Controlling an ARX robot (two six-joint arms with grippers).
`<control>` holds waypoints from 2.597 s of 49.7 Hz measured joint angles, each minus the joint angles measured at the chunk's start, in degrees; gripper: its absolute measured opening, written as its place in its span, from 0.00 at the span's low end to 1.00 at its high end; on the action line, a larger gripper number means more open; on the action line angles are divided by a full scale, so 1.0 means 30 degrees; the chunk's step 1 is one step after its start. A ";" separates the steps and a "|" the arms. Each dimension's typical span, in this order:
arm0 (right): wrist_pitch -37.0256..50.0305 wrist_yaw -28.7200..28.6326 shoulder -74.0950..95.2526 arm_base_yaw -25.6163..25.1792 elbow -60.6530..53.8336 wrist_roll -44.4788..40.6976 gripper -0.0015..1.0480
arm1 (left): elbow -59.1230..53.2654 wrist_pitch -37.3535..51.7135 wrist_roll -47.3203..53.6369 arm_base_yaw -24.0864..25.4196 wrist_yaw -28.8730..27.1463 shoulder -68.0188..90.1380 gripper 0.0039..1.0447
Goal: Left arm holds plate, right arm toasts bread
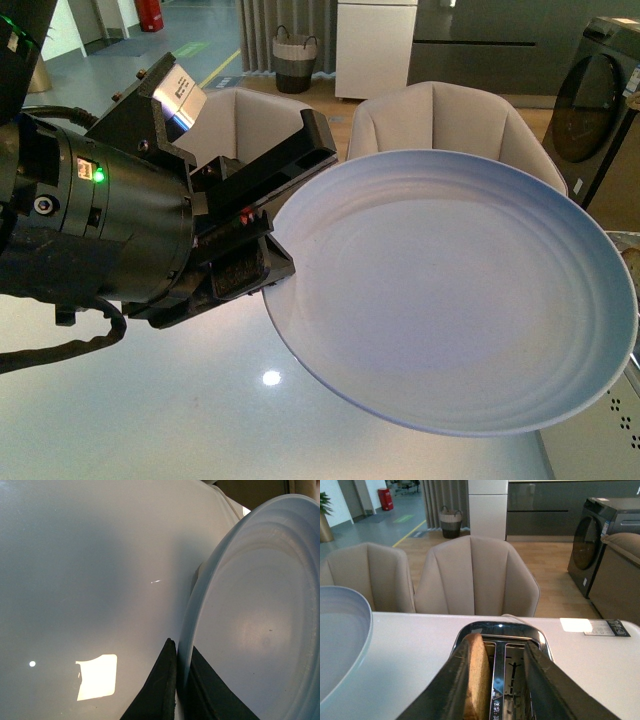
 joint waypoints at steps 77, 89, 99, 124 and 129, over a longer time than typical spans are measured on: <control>-0.5916 0.3206 -0.8043 0.3322 -0.1610 0.0131 0.71 | 0.0000 0.0000 0.0000 -0.0007 0.0015 -0.0044 0.03; -0.5916 0.3206 -0.8043 0.3330 -0.1610 0.0146 0.91 | 0.0000 0.0000 0.0000 -0.0007 0.0007 -0.0044 0.03; -0.5916 0.3206 -0.8043 0.3330 -0.1610 0.0146 0.92 | 0.0233 -0.0721 0.0401 -0.0197 -0.1428 -0.0044 0.03; -0.5916 0.3198 -0.8058 0.3330 -0.1610 0.0146 0.92 | 0.1166 -0.1902 0.1355 0.1588 -0.2849 -0.0051 0.03; -0.5916 0.3198 -0.8058 0.3330 -0.1610 0.0146 0.92 | 0.0794 -0.0925 0.2120 0.3912 -0.1151 -0.0051 0.03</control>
